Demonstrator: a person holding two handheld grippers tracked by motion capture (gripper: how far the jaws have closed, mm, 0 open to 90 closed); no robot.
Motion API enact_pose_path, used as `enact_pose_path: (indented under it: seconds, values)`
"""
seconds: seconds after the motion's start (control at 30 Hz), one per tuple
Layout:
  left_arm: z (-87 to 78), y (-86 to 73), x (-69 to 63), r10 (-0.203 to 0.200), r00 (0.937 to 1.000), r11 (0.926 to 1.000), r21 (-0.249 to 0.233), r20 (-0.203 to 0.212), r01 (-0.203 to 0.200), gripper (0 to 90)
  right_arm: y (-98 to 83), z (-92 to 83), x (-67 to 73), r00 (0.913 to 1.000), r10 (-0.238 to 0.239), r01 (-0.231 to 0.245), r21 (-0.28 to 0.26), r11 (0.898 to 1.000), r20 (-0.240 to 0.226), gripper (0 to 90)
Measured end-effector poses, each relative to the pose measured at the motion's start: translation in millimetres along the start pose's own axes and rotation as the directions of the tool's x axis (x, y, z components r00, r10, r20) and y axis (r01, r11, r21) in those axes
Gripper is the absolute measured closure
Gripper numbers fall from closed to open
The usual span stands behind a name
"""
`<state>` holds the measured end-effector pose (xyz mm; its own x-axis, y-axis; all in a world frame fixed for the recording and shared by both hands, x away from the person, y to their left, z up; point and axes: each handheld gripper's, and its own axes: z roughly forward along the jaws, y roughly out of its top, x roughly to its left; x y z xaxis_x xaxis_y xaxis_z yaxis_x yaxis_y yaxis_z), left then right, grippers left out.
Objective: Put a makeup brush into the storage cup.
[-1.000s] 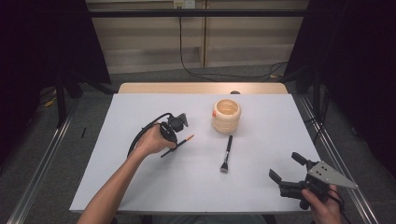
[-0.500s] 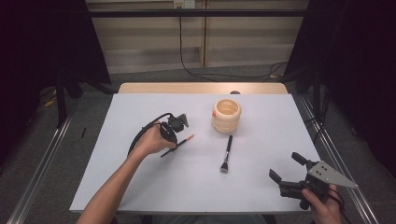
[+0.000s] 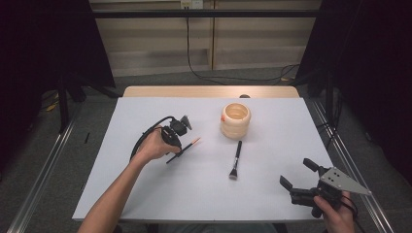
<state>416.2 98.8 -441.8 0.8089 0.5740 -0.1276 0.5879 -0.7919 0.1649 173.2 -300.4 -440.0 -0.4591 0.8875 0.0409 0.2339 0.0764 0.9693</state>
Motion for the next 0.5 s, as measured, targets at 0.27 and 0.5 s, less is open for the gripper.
enact_pose_path:
  seconds: [0.27,0.5]
  values:
    - [-2.4,-6.5,3.6,-0.048,0.9988,0.9946,-0.092,-0.004,0.047,84.8,0.2,0.1,-0.4,1.0,0.003,-0.003,0.0,1.0,0.0,0.0]
    - [-9.7,-9.8,1.5,-0.065,0.9978,0.9844,-0.163,0.013,0.067,84.8,0.5,-0.1,-0.1,0.9999,0.013,-0.013,-0.003,1.0,0.005,0.0]
